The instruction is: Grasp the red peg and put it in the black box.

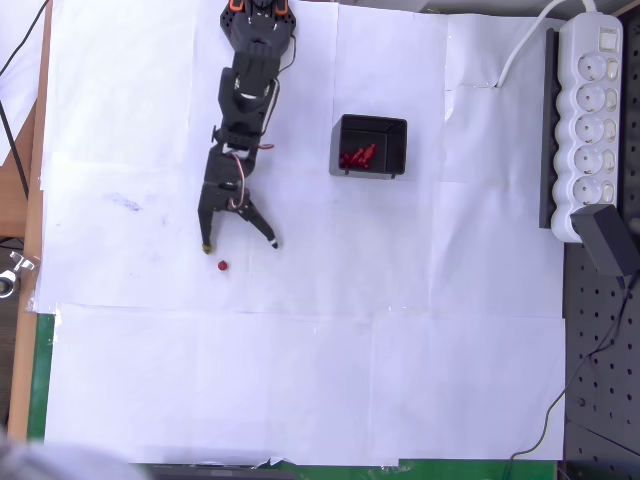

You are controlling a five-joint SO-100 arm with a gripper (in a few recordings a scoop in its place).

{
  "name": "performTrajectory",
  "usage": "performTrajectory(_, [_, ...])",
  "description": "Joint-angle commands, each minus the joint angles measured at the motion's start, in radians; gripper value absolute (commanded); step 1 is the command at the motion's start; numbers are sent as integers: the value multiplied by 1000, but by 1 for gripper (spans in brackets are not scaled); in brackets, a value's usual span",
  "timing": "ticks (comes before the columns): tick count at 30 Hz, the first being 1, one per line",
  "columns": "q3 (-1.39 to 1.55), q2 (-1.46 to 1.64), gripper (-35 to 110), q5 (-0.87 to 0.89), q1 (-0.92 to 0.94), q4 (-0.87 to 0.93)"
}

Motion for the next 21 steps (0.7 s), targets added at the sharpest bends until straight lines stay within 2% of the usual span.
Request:
performTrajectory(1, [75,-12,54,2,8,-8])
performTrajectory(21, [176,18,54,5,20,163])
